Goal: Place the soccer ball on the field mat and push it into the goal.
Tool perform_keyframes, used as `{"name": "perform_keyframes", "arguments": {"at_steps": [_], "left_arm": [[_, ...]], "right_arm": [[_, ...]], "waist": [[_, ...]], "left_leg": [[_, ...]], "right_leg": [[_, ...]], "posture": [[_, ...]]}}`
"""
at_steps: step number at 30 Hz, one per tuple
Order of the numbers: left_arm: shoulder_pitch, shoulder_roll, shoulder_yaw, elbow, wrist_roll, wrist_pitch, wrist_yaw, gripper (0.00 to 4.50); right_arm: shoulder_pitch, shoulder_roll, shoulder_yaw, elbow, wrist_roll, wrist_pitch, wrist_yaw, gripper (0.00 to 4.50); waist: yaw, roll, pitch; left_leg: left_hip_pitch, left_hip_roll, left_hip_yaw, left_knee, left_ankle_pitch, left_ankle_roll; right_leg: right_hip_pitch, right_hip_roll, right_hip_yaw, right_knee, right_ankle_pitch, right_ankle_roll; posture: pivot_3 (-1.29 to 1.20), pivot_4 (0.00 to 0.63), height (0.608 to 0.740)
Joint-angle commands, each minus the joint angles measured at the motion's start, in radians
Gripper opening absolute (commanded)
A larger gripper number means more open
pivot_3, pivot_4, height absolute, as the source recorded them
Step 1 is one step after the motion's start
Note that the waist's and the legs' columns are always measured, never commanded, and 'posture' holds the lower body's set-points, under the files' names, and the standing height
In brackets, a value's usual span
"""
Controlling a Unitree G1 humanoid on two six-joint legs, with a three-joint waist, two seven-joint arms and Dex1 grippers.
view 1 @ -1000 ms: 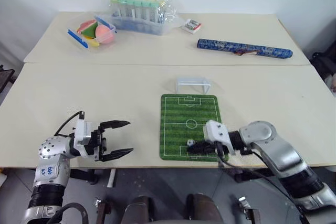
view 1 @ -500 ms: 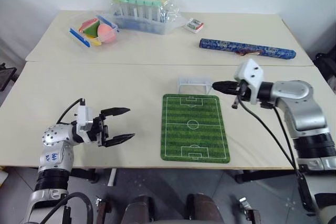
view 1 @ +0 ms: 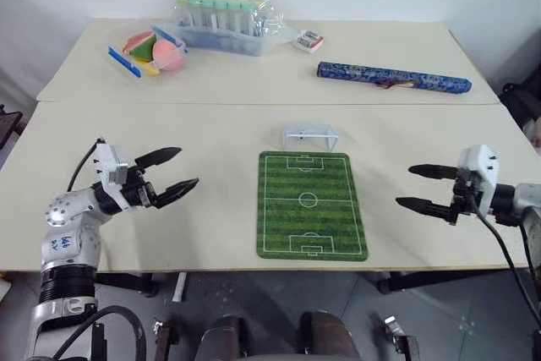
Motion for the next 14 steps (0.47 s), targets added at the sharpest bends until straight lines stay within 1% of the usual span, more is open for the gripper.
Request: {"name": "perform_keyframes", "arguments": {"at_steps": [1, 5, 9, 14], "left_arm": [[0.039, 0.039, 0.057, -0.074, -0.051, 0.056, 0.017, 4.50], [0.109, 0.071, 0.101, -0.154, -0.095, 0.136, 0.029, 4.50], [0.181, 0.104, 0.157, -0.195, -0.113, 0.161, 0.032, 4.50], [0.230, 0.116, 0.184, -0.235, -0.126, 0.167, 0.020, 4.50]], "right_arm": [[0.016, -0.051, -0.067, 0.025, 0.036, -0.036, 0.058, 4.48], [0.034, -0.074, -0.101, 0.054, 0.053, -0.047, 0.091, 4.48], [0.066, -0.089, -0.115, 0.056, 0.048, -0.045, 0.095, 4.48], [0.119, -0.064, -0.129, -0.016, 0.059, -0.014, 0.025, 4.48]], "waist": [[0.001, 0.000, 0.000], [0.002, 0.000, 0.000], [0.002, 0.000, 0.000], [0.005, 0.000, 0.000]], "left_leg": [[0.000, 0.000, 0.000, 0.000, 0.000, 0.000], [0.000, 0.001, 0.000, -0.001, 0.000, 0.000], [0.000, 0.004, 0.000, 0.000, 0.000, 0.000], [0.000, 0.004, 0.000, 0.000, 0.000, 0.000]], "right_leg": [[0.000, 0.000, 0.000, 0.000, 0.000, 0.000], [0.000, 0.000, 0.000, 0.000, 0.000, 0.000], [0.001, 0.000, 0.000, 0.000, 0.000, 0.000], [0.001, 0.000, 0.001, 0.000, 0.000, 0.000]], "posture": [[0.00, 0.150, 0.740], [0.00, 0.150, 0.740], [0.00, 0.150, 0.740], [0.00, 0.150, 0.740]]}}
